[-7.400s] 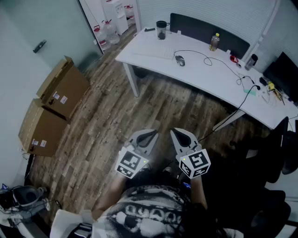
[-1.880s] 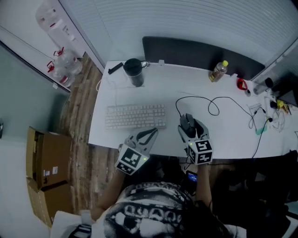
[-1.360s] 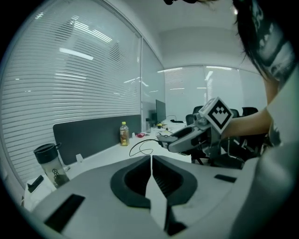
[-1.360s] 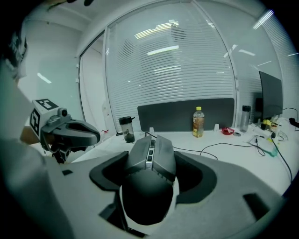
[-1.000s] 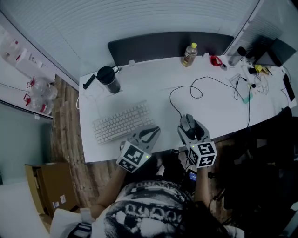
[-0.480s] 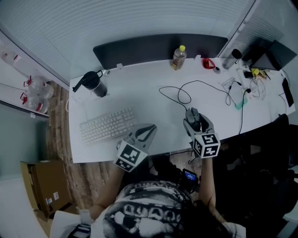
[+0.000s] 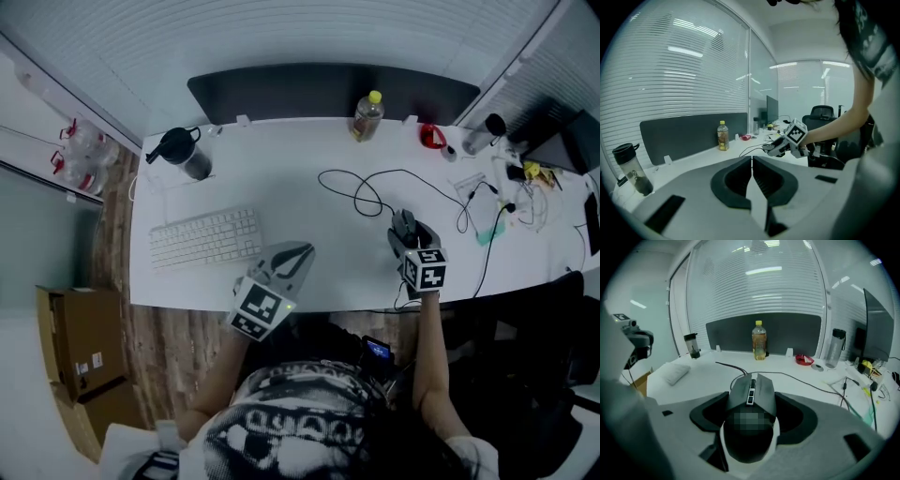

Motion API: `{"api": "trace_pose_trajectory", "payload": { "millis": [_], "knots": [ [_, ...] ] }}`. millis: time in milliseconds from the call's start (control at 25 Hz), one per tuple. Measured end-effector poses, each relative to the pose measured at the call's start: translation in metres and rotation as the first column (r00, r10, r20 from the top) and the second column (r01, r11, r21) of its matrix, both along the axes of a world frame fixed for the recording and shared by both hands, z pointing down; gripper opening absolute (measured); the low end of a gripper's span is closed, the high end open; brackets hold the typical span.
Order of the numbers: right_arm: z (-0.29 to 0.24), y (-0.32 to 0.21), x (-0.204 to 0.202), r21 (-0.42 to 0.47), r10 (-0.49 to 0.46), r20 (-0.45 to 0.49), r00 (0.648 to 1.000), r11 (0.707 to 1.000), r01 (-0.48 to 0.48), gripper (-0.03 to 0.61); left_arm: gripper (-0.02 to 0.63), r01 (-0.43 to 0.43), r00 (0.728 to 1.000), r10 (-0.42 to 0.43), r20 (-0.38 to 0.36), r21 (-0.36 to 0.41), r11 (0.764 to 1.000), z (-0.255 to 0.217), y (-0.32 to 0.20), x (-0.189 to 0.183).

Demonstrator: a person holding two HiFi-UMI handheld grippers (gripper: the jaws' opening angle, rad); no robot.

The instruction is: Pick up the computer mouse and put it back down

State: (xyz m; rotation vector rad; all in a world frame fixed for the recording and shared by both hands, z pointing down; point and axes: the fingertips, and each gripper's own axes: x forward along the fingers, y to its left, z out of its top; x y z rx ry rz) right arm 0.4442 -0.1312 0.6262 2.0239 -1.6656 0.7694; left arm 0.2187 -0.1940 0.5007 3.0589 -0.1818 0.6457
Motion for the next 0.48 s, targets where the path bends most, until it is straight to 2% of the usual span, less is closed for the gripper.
{"api": "trace_pose_trajectory", "payload": {
  "millis": [200,480],
  "knots": [
    [0.045,0.002,0.02,-0.075,0.002,0.05,0.999,0.997,0.002,0.301,0.006,0.058,0.998,-0.058,0.03,-0.003,0.998,0.008,-0.004,0.002],
    [0.072,0.008,0.02,-0.11,0.01,0.082,0.997,0.994,0.0,0.301,0.006,0.104,0.993,-0.103,0.06,-0.006,0.995,0.014,-0.001,0.0]
  ]
}}
